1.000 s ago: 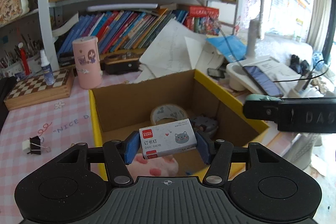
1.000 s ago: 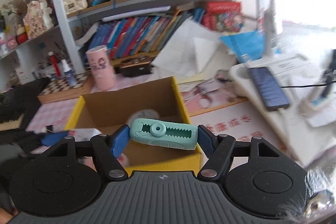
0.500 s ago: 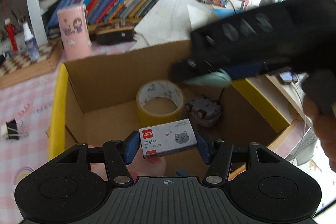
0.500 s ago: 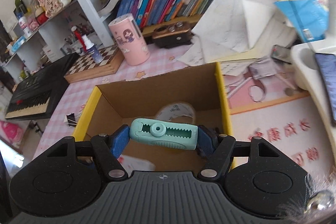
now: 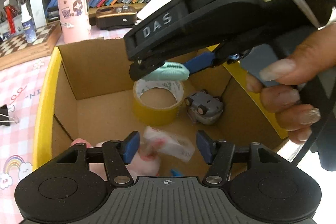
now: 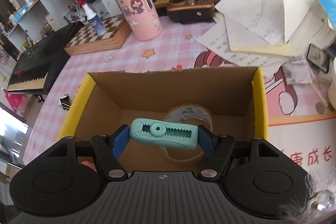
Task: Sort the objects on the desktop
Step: 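Lower the white staple box into the box with the left gripper while the right lowers the dispenser, then open the left gripper releasing the staple box while the right releases the dispenser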
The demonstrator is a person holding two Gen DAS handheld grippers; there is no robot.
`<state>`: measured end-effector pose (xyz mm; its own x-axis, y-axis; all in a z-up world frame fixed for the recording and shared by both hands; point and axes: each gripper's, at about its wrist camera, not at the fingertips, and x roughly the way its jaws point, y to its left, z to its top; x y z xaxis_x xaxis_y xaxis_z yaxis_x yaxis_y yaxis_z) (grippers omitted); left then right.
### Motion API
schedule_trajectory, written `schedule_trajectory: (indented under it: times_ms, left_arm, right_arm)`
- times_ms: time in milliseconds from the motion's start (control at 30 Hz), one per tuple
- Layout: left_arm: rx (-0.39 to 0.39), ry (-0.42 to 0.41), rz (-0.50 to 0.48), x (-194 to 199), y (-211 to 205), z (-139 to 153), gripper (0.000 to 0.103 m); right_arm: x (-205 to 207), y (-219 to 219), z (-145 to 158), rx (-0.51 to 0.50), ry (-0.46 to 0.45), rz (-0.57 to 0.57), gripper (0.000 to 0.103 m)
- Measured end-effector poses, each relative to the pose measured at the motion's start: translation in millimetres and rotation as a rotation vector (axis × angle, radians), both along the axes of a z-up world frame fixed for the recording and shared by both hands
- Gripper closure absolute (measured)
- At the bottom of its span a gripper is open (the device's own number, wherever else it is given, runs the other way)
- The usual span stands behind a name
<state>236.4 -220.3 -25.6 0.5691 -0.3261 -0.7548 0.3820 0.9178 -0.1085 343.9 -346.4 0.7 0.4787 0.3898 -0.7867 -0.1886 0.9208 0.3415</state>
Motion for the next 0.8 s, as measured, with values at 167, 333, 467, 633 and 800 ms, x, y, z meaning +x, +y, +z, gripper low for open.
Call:
schedule_trajectory:
  times_ms: [167, 333, 467, 633, 800]
  left_arm:
    - [0.002, -0.042, 0.024, -1.7, 5.2, 6.8, 0.028]
    - [0.023, -0.058, 0.054, -1.9, 14.2, 8.6, 0.022]
    - [0.054, -0.090, 0.070, -13.8, 19.4, 16.2, 0.020]
    - [0.037, -0.109, 0.092, -26.2, 31.0, 20.2, 0.016]
    - [0.020, -0.126, 0.118, -37.0, 38.2, 21.8, 0.015]
  right_arm:
    - [4.5, 3.6, -9.0, -0.025, 0.033, 0.013, 0.036]
    - [4.4, 9.2, -17.2, -0.080, 0.023, 0.035, 0.036]
    - [3.8, 12.5, -24.0, -0.106, 0.024, 0.041, 0.036]
    - [3.0, 17.3, -26.4, -0.144, 0.002, 0.040, 0.036]
    - [-3.3, 17.6, -17.0, -0.141, -0.040, 0.040, 0.031]
